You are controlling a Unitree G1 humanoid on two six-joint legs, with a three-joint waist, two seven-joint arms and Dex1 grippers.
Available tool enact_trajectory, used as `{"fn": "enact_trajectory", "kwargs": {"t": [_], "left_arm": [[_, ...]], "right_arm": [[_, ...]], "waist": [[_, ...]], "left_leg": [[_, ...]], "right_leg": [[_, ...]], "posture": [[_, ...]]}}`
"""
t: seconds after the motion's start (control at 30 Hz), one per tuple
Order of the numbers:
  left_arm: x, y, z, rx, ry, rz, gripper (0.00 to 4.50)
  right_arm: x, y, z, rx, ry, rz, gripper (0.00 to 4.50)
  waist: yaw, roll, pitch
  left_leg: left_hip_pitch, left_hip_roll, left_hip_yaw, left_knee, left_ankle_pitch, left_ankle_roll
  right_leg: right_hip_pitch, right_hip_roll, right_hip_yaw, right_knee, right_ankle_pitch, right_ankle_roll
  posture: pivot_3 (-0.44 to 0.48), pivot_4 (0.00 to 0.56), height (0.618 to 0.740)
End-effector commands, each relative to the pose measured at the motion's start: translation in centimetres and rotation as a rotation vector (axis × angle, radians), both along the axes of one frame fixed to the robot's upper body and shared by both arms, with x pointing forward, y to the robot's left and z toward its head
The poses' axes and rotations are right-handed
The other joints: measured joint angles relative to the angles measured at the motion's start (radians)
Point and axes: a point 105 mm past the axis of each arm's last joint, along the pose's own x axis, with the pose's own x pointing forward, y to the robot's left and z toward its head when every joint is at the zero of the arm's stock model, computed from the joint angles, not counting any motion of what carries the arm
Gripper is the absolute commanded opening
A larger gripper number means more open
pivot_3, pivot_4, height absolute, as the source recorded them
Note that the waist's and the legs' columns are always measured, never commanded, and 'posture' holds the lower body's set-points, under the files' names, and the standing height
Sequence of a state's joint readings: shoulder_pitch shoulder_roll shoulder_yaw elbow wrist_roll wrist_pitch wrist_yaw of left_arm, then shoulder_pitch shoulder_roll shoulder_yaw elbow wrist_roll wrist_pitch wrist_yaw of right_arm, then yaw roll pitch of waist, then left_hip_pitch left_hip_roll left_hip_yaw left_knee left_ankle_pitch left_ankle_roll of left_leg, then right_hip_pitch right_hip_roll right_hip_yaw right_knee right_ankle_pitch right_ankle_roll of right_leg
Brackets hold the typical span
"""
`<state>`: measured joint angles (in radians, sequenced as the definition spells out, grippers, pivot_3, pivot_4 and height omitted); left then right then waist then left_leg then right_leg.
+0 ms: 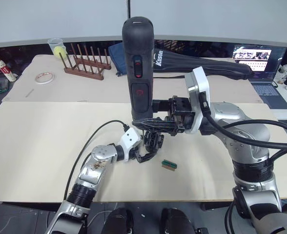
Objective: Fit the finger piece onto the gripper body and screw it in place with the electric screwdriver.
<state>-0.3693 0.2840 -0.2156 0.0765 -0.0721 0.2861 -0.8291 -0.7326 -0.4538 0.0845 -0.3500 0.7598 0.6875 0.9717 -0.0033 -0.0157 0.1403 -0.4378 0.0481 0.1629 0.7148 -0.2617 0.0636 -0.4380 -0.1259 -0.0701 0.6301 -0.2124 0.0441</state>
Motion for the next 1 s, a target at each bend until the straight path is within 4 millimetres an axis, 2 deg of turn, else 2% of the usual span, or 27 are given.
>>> {"fn": "enact_trajectory", "kwargs": {"t": [0.03,0.1,0.2,1.0], "left_arm": [[-0.3,-0.6,0.4,-0.008,-0.026,-0.038,4.25],[-0.4,-0.8,0.5,-0.01,-0.032,-0.057,3.68],[-0.2,-0.7,0.7,-0.004,-0.04,-0.063,2.28],[-0.5,-0.2,0.8,0.005,-0.044,-0.085,2.28]], "right_arm": [[-0.6,0.0,1.4,0.036,-0.085,0.017,1.94],[-0.6,0.0,1.4,0.034,-0.095,0.013,1.94],[-0.5,0.1,1.3,0.027,-0.117,0.01,1.94],[0.1,0.0,0.3,-0.001,-0.171,-0.015,1.94]], "waist": [[0.0,0.0,0.0],[0.0,0.0,0.0],[0.001,0.0,0.0],[-0.001,0.0,0.0]], "left_leg": [[0.0,0.0,0.0,0.0,0.0,0.0],[0.0,0.0,0.0,0.0,0.0,0.0],[0.0,0.0,0.0,0.0,0.0,0.0],[0.0,0.0,0.0,0.0,0.0,0.0]], "right_leg": [[0.0,0.0,0.0,0.0,0.0,0.0],[0.0,0.0,0.0,0.0,0.0,0.0],[0.0,0.0,0.0,0.0,0.0,0.0],[0.0,0.0,0.0,0.0,0.0,0.0]], "posture": [[0.0,0.15,0.74],[0.0,0.15,0.74],[0.0,0.15,0.74],[0.0,0.15,0.74]]}}
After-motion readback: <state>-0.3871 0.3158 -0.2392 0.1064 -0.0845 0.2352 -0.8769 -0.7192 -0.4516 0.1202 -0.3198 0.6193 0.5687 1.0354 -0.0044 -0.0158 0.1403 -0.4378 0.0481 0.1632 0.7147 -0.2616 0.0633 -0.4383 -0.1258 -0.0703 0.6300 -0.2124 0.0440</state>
